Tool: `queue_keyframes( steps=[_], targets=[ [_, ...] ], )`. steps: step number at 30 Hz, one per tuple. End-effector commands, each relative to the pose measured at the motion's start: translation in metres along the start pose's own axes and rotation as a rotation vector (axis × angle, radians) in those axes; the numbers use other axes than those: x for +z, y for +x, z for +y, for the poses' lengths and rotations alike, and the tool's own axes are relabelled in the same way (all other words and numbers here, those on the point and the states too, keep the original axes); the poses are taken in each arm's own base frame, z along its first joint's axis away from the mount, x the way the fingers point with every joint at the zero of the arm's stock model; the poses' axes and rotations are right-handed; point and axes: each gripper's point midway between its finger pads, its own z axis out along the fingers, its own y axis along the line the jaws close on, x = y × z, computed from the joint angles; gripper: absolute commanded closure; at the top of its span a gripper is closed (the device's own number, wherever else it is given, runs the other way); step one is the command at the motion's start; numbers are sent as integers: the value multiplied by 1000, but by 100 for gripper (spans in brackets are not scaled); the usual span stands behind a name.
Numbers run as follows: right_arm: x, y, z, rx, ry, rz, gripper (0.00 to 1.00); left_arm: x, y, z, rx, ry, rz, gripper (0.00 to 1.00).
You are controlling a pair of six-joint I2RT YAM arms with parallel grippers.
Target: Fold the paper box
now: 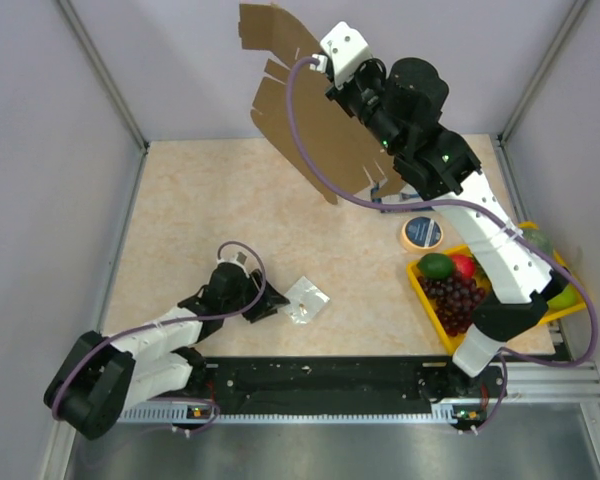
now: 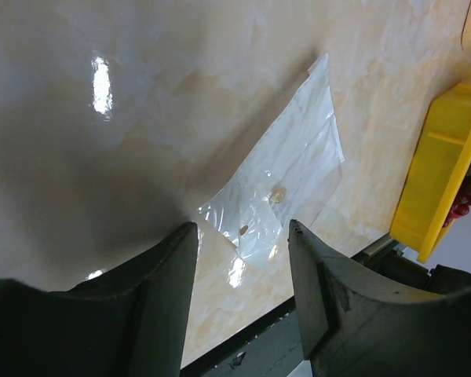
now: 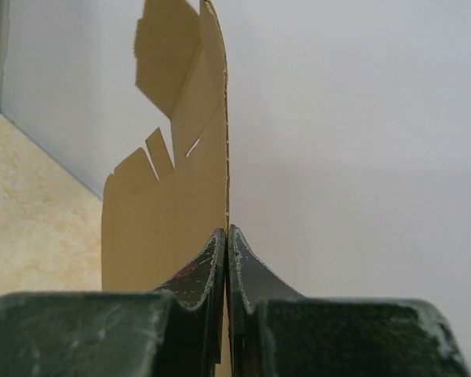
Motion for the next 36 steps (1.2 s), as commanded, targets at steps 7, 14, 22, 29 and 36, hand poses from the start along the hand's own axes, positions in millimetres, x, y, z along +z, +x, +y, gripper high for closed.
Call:
queue_keyframes(
  steps=[7,14,22,29,36],
  targets=[
    [-22,-27,-28,32,62,-91,100,20,-5,-9,-116,43,-53,57],
    [-25,-18,-23,24,53,-77,100,29,-24,0,-177,22,-164,95],
    [-44,-11,3,16,-82,-102,100,-23,-140,29,-179,-192,-555,100],
    [-84,-23,31,153,-262,-124,100,-102,-235,101,-261,-479,-799,100],
    [-160,-83,36,359,-434,-243,100,-121,-257,155,-351,-570,-791,100]
  ],
)
